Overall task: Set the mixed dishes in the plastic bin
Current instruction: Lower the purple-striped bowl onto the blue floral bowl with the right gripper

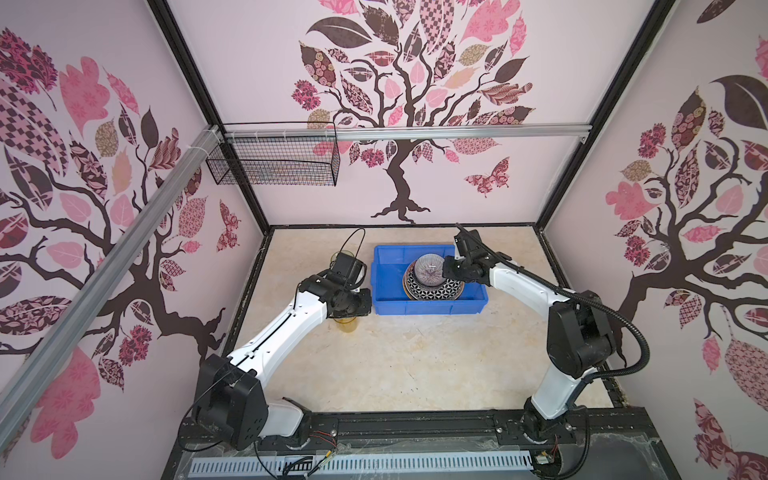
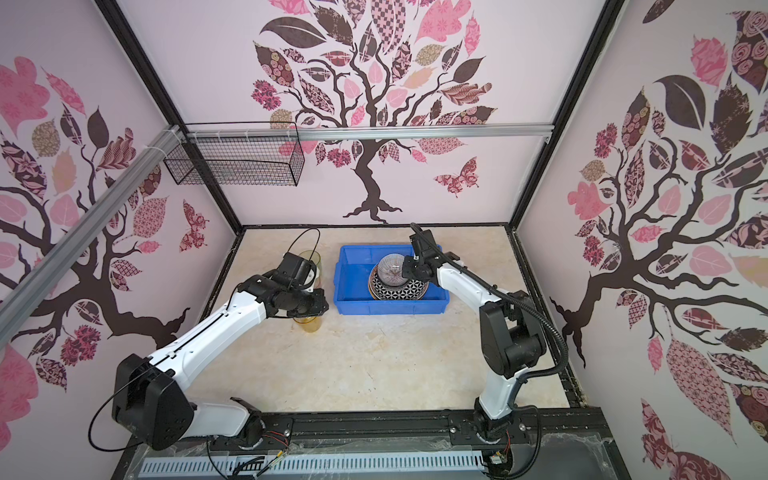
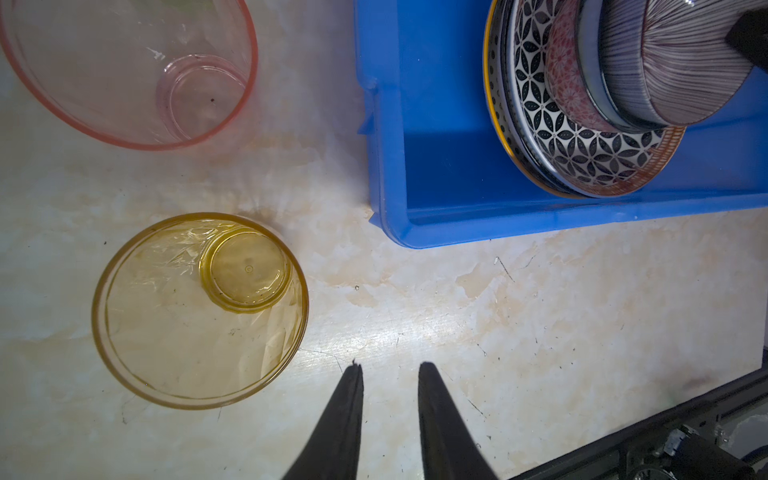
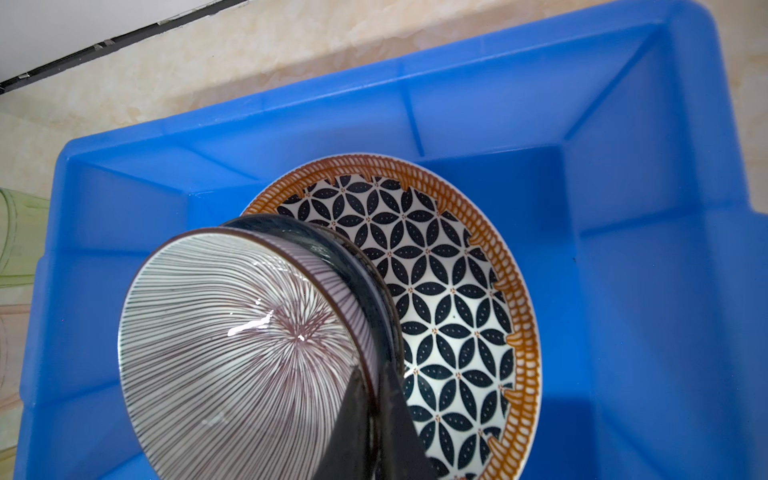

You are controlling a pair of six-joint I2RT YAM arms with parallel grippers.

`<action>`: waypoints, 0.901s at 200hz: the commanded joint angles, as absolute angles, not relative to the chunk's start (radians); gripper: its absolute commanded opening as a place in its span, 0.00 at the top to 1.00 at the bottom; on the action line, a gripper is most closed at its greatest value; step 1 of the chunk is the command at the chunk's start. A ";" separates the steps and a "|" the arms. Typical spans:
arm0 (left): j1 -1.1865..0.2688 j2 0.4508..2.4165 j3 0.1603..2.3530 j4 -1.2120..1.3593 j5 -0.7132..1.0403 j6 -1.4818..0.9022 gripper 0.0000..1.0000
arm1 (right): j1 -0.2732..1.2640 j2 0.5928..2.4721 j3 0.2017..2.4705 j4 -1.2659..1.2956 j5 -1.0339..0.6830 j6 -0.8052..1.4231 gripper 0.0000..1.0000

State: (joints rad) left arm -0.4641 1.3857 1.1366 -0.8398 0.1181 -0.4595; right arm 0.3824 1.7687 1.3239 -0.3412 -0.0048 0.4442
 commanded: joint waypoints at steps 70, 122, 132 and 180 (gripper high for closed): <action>-0.459 1.392 1.170 -0.830 0.135 -0.459 0.72 | 0.377 1.796 1.382 -0.362 -0.008 0.431 0.96; -0.459 1.381 1.170 -0.837 0.137 -0.459 0.72 | 0.377 1.783 1.379 -0.371 -0.006 0.431 0.91; -0.459 1.378 1.172 -0.841 0.135 -0.459 0.72 | 0.377 1.777 1.379 -0.373 -0.009 0.431 0.89; -0.458 1.369 1.181 -0.862 0.115 -0.448 0.72 | 0.377 1.736 1.374 -0.379 -0.008 0.425 0.81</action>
